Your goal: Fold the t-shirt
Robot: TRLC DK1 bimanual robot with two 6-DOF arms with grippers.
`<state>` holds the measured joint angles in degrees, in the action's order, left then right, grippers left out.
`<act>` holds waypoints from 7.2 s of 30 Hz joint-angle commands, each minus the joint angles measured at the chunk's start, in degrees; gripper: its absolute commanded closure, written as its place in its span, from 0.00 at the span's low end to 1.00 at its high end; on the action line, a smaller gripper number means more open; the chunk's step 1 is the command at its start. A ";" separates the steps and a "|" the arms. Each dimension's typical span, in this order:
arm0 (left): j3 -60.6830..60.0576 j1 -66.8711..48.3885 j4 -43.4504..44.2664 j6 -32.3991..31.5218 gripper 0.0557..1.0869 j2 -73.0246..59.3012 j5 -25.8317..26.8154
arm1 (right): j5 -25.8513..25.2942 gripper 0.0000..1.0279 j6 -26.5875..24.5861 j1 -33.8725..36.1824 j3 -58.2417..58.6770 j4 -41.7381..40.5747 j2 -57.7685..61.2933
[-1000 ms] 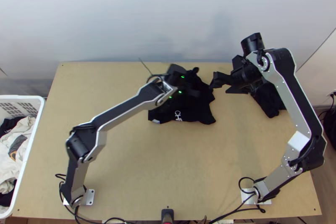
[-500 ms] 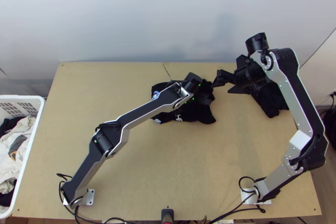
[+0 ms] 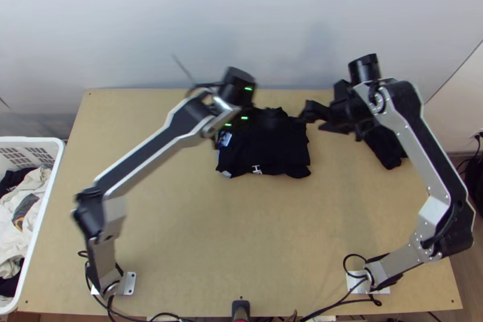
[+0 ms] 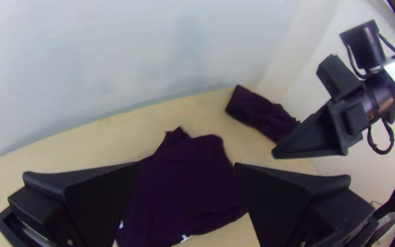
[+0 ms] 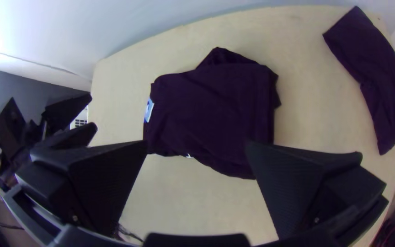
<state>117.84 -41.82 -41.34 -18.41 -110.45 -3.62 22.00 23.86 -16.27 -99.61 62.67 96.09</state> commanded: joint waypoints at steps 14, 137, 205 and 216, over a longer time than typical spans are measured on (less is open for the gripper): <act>-33.12 17.65 -0.49 -3.47 0.04 28.28 -0.16 | -23.05 0.04 -7.86 -18.97 9.00 -18.38 4.45; -53.33 39.89 -2.34 3.03 0.04 40.84 3.88 | -39.58 0.97 -20.25 30.60 -18.42 -20.84 19.92; -94.02 49.82 15.77 11.56 0.04 93.23 1.07 | -42.74 0.03 -30.01 -11.15 89.68 -52.57 -91.08; -104.22 46.39 17.08 9.54 0.04 110.45 0.89 | -42.74 0.03 -29.39 -7.19 93.46 -57.58 -96.36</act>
<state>18.44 6.13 -24.84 -8.05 -8.21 -2.61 -20.60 -5.45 -24.25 -10.55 7.14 4.47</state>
